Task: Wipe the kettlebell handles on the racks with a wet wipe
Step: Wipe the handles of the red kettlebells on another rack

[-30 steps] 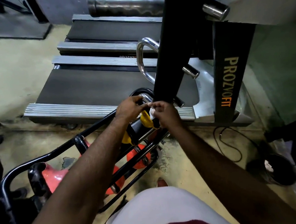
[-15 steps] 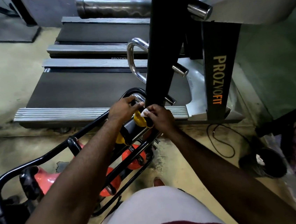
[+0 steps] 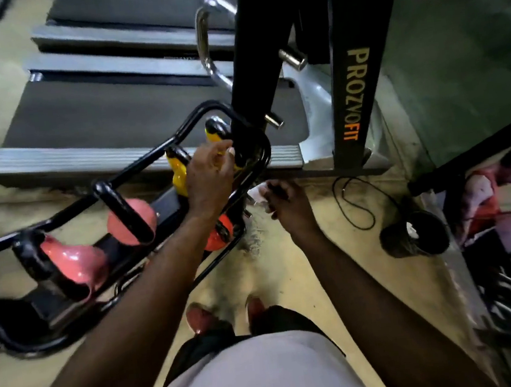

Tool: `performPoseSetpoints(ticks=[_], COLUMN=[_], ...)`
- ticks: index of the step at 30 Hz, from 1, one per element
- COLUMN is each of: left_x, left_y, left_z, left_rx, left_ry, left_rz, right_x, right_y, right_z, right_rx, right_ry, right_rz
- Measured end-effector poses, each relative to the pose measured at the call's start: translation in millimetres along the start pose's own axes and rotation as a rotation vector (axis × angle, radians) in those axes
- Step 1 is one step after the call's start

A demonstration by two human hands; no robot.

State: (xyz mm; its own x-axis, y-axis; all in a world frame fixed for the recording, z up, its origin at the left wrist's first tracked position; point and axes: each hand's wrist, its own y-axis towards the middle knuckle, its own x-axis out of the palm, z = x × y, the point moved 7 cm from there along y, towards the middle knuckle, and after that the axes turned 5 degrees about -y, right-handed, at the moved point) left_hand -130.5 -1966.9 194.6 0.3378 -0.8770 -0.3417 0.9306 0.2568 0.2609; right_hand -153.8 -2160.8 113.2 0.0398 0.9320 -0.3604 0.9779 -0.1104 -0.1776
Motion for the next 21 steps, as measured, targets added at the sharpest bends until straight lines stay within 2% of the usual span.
performPoseSetpoints(ticks=[6, 10, 15, 18, 21], left_x=[-15, -33, -55, -64, -61], left_y=[-114, -182, -288, -332, -339], left_z=[-42, -93, -148, -178, -220], left_rx=[-0.182, -0.342, -0.540, -0.627, -0.686], left_ry=[-0.031, 0.099, 0.168, 0.207, 0.139], left_rz=[0.019, 0.013, -0.047, -0.060, -0.036], right_x=[-4, 16, 49, 65, 88], right_y=[-53, -79, -131, -158, -154], right_z=[25, 52, 122, 147, 171], right_rx=[0.062, 0.135, 0.300, 0.327, 0.329], right_ry=[0.127, 0.139, 0.116, 0.133, 0.129], right_rz=[-0.081, -0.253, -0.408, -0.435, -0.428])
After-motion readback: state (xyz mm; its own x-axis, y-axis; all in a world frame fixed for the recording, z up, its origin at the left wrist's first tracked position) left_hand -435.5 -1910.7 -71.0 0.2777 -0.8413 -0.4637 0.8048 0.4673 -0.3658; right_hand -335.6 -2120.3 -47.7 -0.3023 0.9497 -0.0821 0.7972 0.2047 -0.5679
